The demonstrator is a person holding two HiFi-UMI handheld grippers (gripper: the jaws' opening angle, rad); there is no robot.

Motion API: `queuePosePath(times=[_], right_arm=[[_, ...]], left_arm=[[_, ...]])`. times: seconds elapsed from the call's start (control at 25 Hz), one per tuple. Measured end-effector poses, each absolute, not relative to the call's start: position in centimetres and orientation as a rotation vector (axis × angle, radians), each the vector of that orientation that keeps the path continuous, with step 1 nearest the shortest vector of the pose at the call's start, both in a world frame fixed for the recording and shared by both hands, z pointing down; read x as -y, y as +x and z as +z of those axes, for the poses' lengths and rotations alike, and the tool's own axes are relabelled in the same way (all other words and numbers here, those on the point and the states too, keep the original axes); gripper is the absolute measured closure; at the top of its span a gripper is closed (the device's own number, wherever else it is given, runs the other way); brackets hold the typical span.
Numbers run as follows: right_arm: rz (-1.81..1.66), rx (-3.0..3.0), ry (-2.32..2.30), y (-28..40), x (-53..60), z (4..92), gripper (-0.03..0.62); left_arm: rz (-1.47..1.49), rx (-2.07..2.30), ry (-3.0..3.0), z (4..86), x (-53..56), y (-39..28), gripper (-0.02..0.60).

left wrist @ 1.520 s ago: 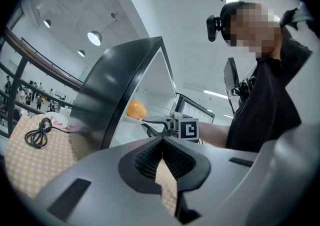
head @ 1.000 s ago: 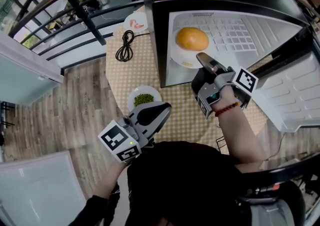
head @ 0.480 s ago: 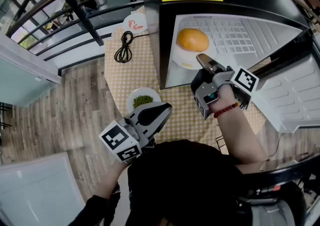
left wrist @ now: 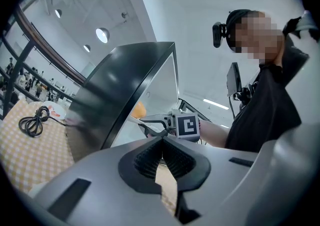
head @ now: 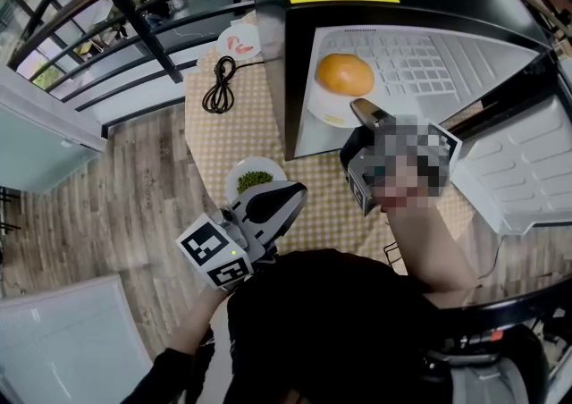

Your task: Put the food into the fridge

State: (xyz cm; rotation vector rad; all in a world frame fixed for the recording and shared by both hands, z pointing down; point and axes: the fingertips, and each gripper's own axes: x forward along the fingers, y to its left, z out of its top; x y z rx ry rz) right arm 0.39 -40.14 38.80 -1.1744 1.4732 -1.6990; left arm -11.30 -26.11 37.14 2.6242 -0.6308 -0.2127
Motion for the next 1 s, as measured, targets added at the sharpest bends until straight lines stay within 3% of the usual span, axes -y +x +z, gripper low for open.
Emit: queuePosePath(times=[1.0], right_arm=[[-1.696, -1.432, -1.153, 0.44, 40.18, 39.06, 0.562]], left_arm=[[-0.226, 0.625, 2.598, 37.58, 25.27, -11.80, 0.569]])
